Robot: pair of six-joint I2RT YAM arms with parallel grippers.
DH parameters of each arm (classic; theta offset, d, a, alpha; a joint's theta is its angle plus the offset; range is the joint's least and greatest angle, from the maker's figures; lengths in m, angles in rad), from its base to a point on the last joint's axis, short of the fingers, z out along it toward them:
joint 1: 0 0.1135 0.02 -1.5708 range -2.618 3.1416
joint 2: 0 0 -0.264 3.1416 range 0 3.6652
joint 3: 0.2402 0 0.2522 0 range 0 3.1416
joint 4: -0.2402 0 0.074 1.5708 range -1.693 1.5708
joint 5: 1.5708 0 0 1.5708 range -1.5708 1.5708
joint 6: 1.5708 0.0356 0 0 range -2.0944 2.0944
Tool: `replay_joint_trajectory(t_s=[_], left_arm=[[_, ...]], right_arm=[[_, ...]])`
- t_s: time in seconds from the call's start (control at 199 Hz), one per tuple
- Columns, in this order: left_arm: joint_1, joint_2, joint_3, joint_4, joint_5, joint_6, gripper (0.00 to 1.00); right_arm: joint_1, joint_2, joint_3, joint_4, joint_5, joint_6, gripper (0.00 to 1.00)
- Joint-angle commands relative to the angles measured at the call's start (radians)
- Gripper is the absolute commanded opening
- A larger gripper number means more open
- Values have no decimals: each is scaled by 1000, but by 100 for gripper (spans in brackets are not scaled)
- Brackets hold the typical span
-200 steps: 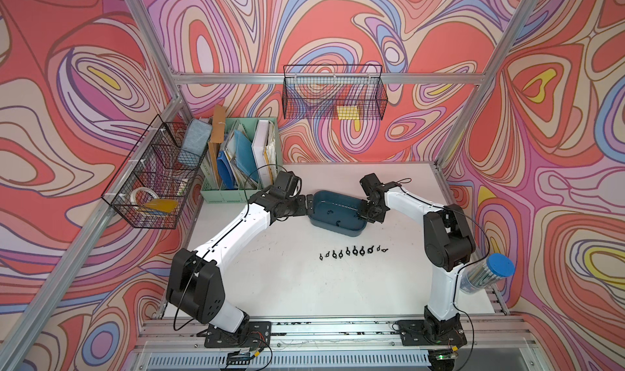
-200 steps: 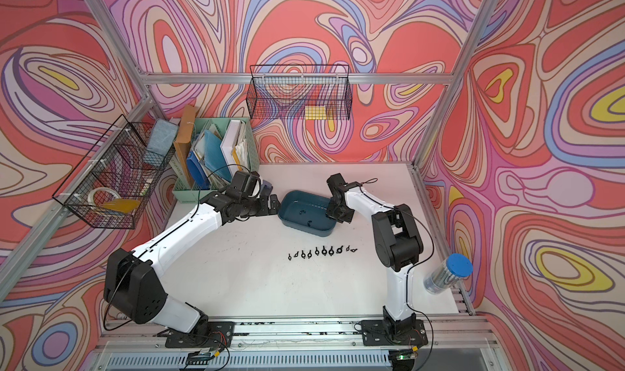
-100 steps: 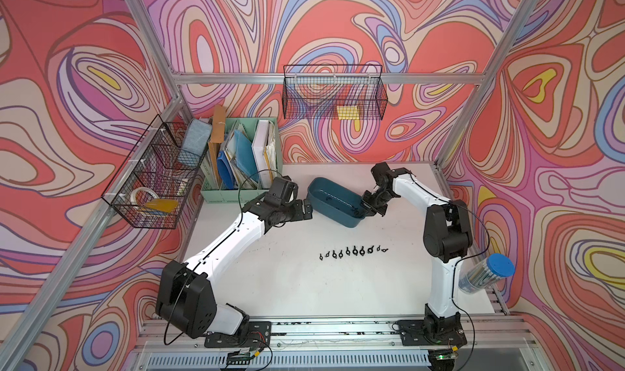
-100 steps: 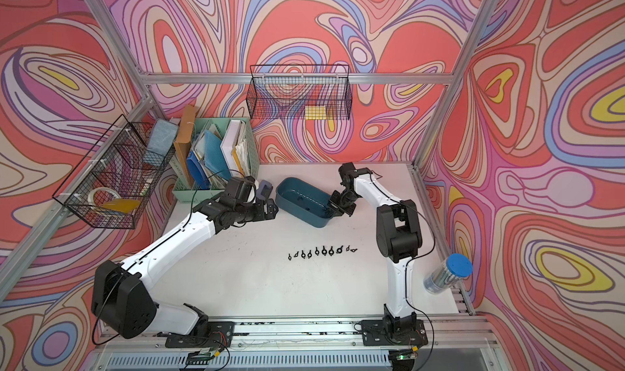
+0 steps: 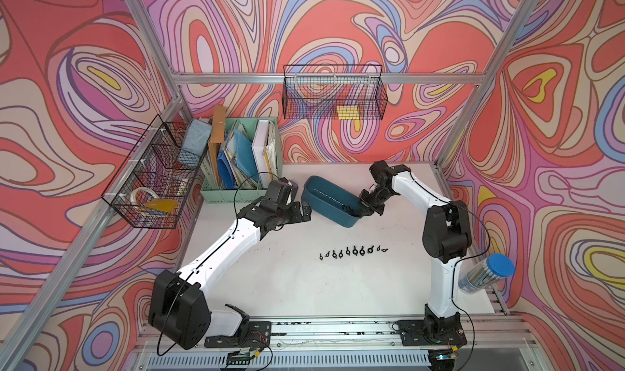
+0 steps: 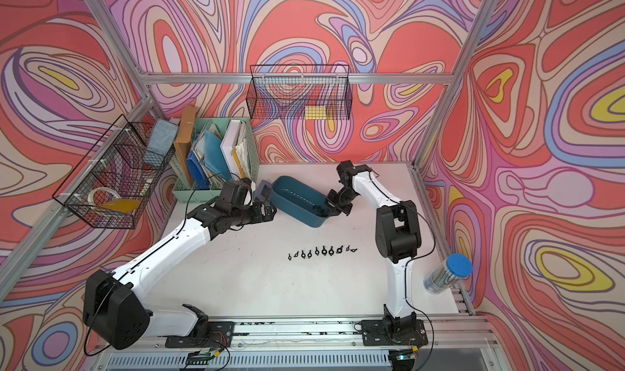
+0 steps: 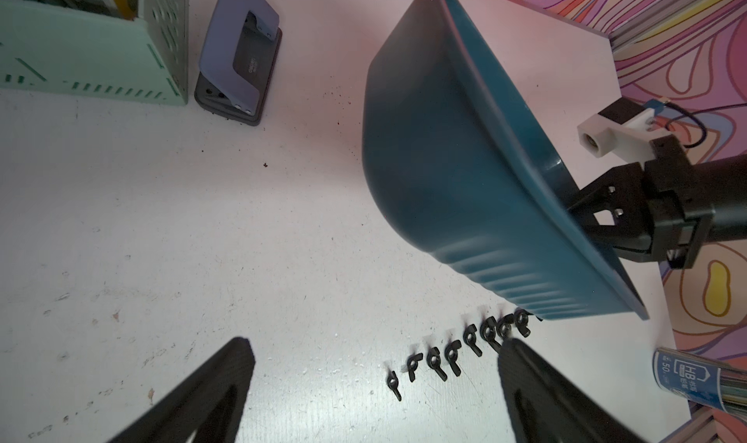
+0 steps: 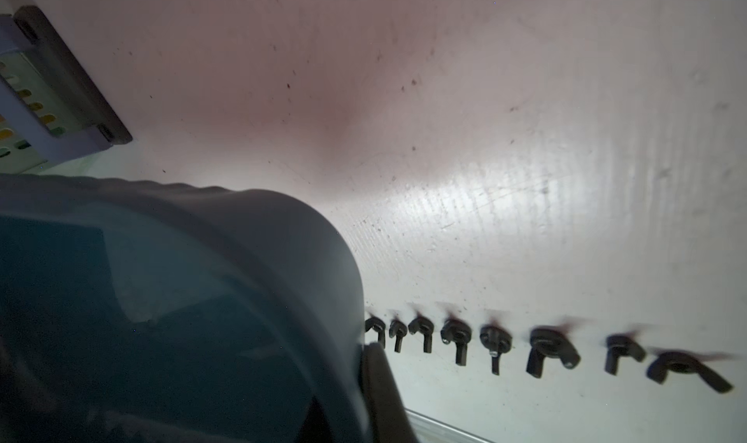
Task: Take out the wing nut from the storage box
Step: Adjust the storage box at the center of the board.
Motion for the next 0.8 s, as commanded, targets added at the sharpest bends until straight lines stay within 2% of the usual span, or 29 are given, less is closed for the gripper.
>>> replay_joint_trajectory(t_s=[0.0,0.15,0.366,0.612,0.797], left_arm=[[9,-28,-3,-14,-24,-11,99],[9,-25,19,-47,-23,-20,99],[10,-25,42,-80,-24,-30,99],[10,-13,72,-103,-19,-37,99],[9,0,83,-104,-11,-35,99]], right_arm=[[31,-29,12,44,177,-97,0],[65,-35,-45,166,331,-172,0],[100,-50,-143,369,439,-318,0],[100,-45,-224,521,462,-349,0],[100,-26,-241,552,478,-351,0]])
